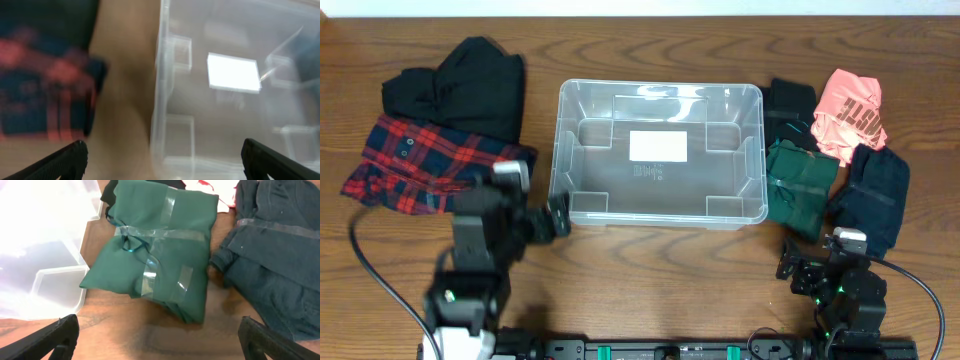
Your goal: Pack container
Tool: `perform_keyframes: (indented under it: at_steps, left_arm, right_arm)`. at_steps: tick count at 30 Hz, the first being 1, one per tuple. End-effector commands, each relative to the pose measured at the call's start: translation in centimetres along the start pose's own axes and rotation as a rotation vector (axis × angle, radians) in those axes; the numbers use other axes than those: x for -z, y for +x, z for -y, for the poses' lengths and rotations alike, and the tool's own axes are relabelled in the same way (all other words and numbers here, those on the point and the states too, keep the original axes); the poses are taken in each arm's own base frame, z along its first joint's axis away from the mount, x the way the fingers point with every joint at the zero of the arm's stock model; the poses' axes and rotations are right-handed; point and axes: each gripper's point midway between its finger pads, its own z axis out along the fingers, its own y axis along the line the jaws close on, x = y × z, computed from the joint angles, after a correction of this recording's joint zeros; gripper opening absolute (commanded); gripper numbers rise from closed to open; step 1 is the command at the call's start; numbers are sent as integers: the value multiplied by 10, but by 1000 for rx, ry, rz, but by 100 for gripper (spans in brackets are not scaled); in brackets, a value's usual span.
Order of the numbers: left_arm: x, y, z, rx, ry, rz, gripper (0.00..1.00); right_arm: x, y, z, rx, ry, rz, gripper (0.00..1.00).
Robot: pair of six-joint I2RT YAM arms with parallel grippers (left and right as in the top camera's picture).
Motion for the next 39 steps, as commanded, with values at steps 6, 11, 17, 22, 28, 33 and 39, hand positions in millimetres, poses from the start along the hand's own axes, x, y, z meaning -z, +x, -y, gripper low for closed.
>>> perform_keyframes:
  at_steps: [6,11,17,22,28,33,39]
  left_arm:
    - [6,-84,13,-50,-33,-4,98]
    - [-8,-81,11,-45,-40,-44,98]
    - [-12,-78,9,-42,-43,-61,98]
    - [-12,-78,9,-42,-43,-61,98]
    - [-12,-78,9,-42,-43,-61,98]
    - [-12,-78,9,-42,-43,-61,98]
    - [-12,-78,9,-42,-43,-61,98]
  right_arm:
    - [0,0,14,140,82,6,99]
    - [0,-13,6,110,45,60,99]
    - [14,-48,-60,-140,-351,164,99]
    - [38,-85,-78,-134,-458,259,99]
    - [47,-131,-71,-123,-328,145,99]
    - [15,-162,-71,-73,-240,-141,99]
    - [-27,-191,-77,-87,-252,-377,99]
